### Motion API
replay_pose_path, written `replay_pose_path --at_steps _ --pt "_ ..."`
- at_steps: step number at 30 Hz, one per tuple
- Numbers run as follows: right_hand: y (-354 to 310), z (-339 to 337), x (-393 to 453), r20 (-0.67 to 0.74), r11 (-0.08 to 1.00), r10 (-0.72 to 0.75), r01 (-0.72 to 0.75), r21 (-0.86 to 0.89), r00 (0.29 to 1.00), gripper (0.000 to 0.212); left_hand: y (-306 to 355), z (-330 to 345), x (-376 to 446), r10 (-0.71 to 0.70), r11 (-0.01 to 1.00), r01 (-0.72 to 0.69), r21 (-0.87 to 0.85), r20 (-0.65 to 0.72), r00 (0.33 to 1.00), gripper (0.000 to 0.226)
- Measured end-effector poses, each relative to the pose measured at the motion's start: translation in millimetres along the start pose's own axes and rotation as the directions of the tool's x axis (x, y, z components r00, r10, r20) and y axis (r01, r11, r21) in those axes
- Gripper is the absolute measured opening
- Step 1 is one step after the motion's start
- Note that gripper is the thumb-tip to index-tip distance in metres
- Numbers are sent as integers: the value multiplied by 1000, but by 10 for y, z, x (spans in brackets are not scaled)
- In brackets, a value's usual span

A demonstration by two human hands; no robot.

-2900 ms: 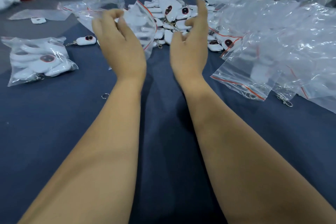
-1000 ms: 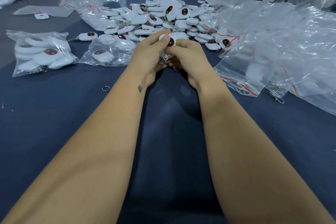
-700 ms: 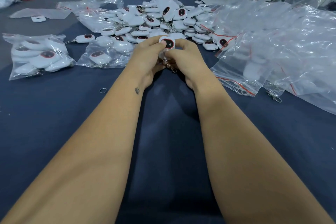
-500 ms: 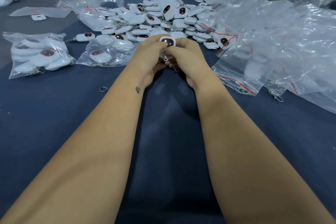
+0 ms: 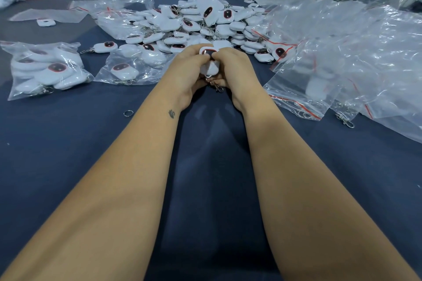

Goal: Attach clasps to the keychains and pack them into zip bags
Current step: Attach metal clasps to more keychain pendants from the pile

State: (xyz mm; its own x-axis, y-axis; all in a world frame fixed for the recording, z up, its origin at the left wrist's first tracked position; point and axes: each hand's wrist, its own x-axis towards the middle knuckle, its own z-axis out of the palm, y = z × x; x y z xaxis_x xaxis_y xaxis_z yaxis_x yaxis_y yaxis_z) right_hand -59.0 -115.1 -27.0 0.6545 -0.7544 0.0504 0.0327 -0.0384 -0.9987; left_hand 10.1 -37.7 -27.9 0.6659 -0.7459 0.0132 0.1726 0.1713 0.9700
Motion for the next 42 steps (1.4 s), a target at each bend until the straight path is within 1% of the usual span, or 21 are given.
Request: replay_pose_path --at_steps 5,12,21,23,25,28,30,32,37,40,42 --pt "27 -3 -6 -20 999 -43 43 -6 999 19 -1 -14 0 17 1000 -17 20 38 999 26" --pt "48 19 5 -57 995 -77 73 -70 995 22 -3 -11 7 23 999 -25 45 37 999 26" --pt "25 24 -8 -33 999 -37 36 -37 999 17 -23 -8 38 12 999 -11 30 -41 999 20" --pt "21 27 -9 -37 999 -34 33 -33 999 11 -33 -2 40 24 998 -21 66 -53 998 23" --pt "16 23 -14 -32 999 -31 30 -32 999 8 -49 10 47 48 988 -34 152 -90 995 28" --pt "8 19 -23 -28 999 -32 31 -11 999 12 -76 40 77 88 953 -42 301 -142 986 15" --pt "6 18 -30 -24 999 -37 37 2 999 15 -85 65 84 103 933 -38 357 -165 981 26" --pt "7 17 -33 -18 999 -39 39 15 999 17 -86 75 81 126 919 -50 392 -171 977 27" --pt "2 15 -37 -13 999 -41 42 27 999 17 -82 81 68 138 919 -58 389 -182 974 21" --pt "-2 17 -43 -12 999 -43 44 31 999 16 -75 80 47 123 949 -61 309 -186 975 12" --pt "-4 22 -44 -20 997 -43 44 70 999 13 -70 77 25 165 940 -97 327 -187 968 6"
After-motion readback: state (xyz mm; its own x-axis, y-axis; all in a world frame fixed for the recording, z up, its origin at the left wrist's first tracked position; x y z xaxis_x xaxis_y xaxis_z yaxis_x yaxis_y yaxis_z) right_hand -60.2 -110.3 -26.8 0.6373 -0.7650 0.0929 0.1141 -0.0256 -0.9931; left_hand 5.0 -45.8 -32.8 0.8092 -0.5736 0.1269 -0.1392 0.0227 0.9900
